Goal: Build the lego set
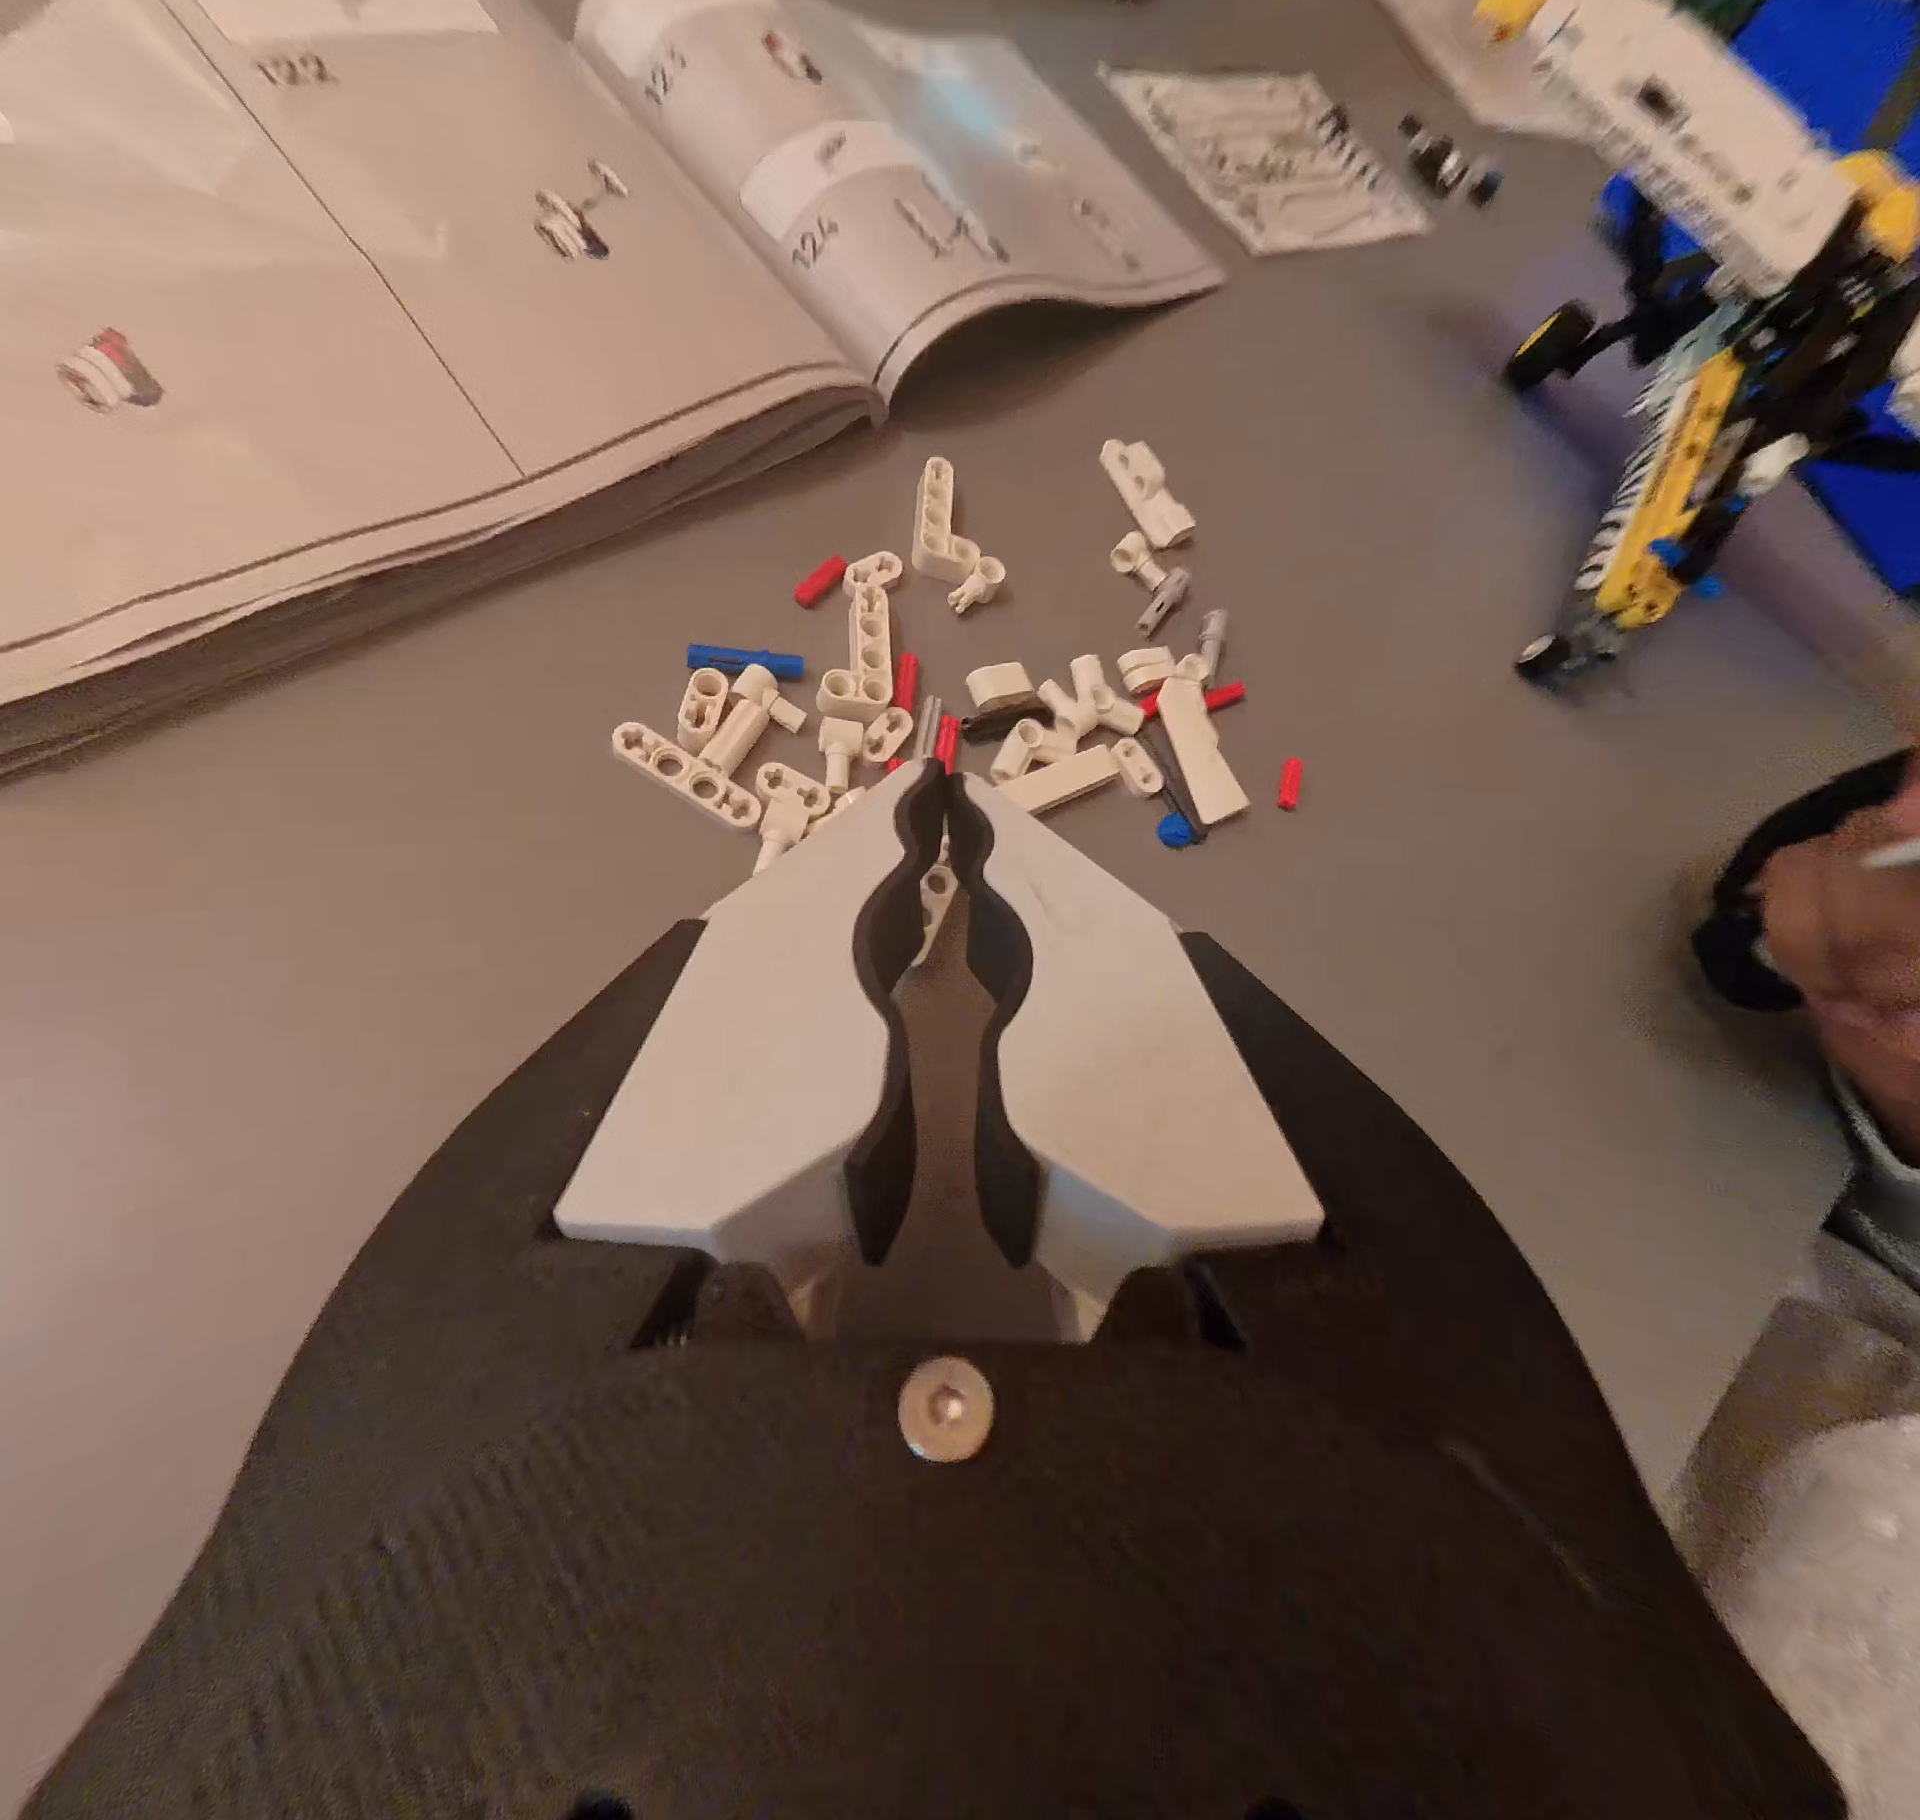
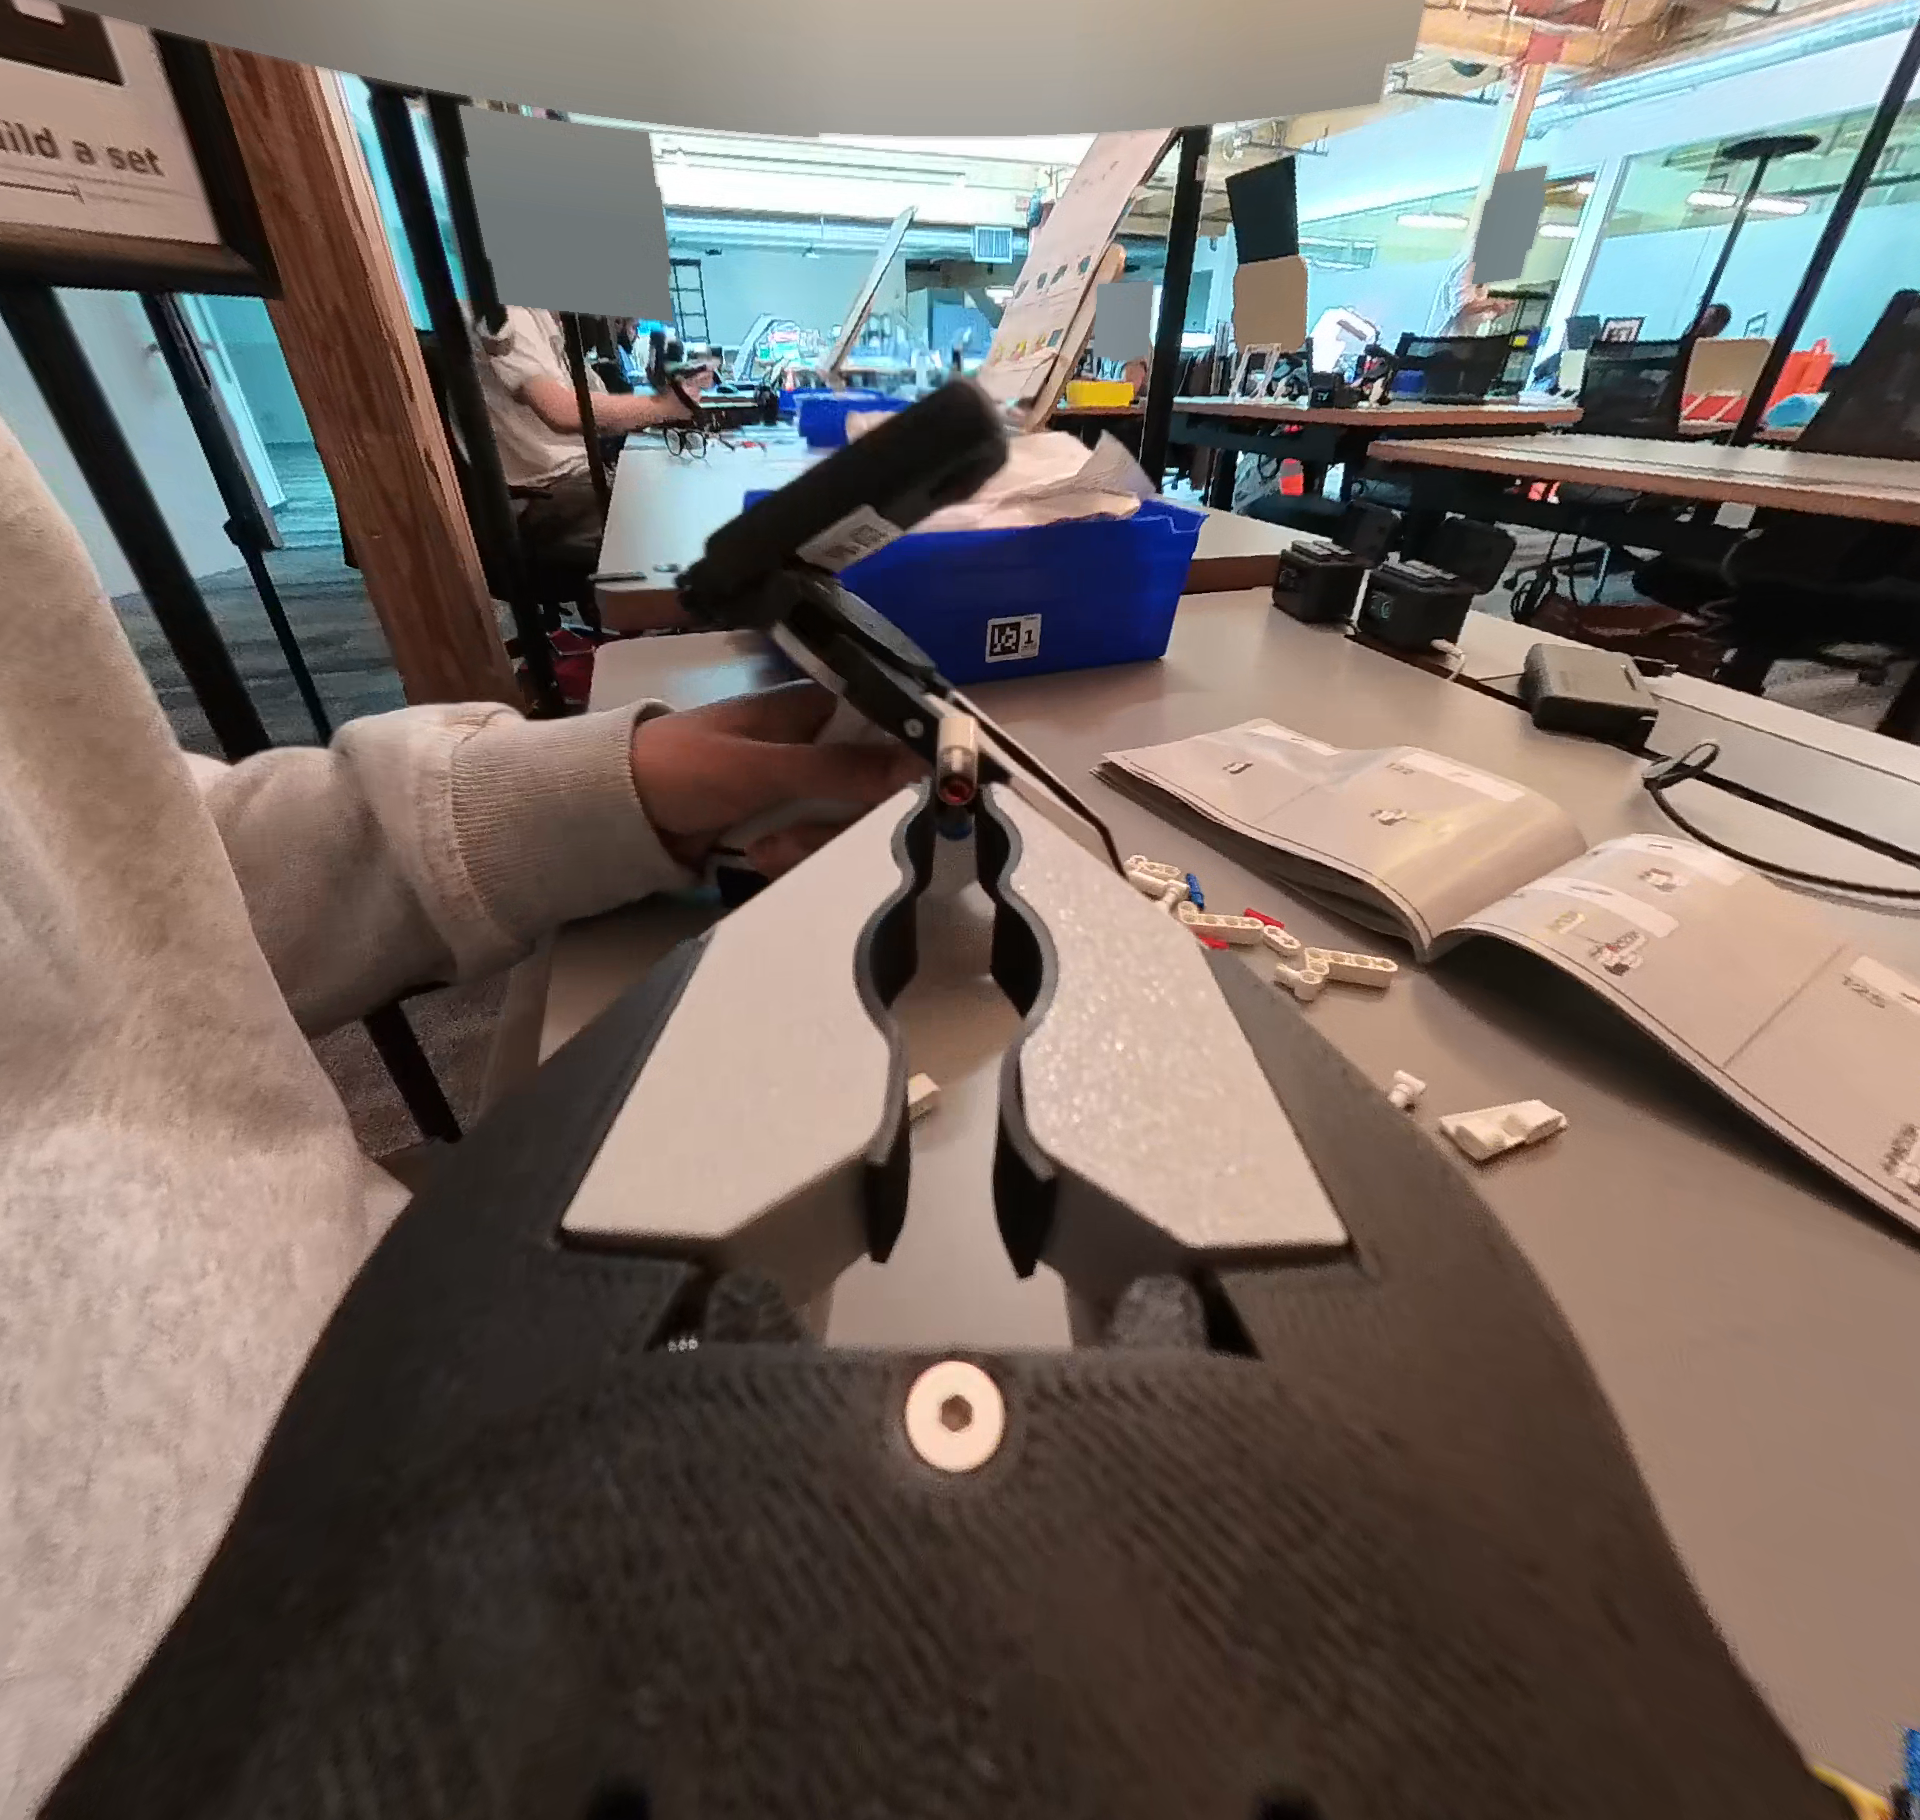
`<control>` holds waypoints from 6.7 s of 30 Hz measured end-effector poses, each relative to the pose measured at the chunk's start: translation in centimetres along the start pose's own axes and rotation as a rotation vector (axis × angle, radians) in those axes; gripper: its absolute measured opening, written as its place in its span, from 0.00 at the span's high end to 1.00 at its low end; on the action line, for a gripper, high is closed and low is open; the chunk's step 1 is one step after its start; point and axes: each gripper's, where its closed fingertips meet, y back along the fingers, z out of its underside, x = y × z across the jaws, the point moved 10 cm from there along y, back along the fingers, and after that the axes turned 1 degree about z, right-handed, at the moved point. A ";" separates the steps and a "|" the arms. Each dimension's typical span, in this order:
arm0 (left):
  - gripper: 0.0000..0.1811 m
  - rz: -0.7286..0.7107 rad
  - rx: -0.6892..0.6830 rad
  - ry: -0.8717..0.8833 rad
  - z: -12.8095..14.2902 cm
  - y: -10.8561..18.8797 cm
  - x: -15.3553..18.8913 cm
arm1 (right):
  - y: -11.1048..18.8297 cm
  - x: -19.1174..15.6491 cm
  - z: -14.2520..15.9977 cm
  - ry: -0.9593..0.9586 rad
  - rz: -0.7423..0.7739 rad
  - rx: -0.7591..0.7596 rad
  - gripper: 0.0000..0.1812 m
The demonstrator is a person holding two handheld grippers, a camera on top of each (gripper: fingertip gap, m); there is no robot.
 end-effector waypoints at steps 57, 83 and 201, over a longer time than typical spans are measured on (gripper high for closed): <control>0.99 0.962 -0.180 0.007 1.1 -0.5 12.3 | 8.8 3.4 3.5 -0.861 -0.428 -0.154 0.97; 1.00 0.865 -0.425 -0.106 3.3 -2.4 13.4 | 7.7 1.7 4.2 -0.546 -0.421 -0.576 0.97; 0.94 0.299 0.233 -0.262 6.6 0.2 22.0 | 49.4 -3.9 11.8 -0.101 1.413 -0.115 0.71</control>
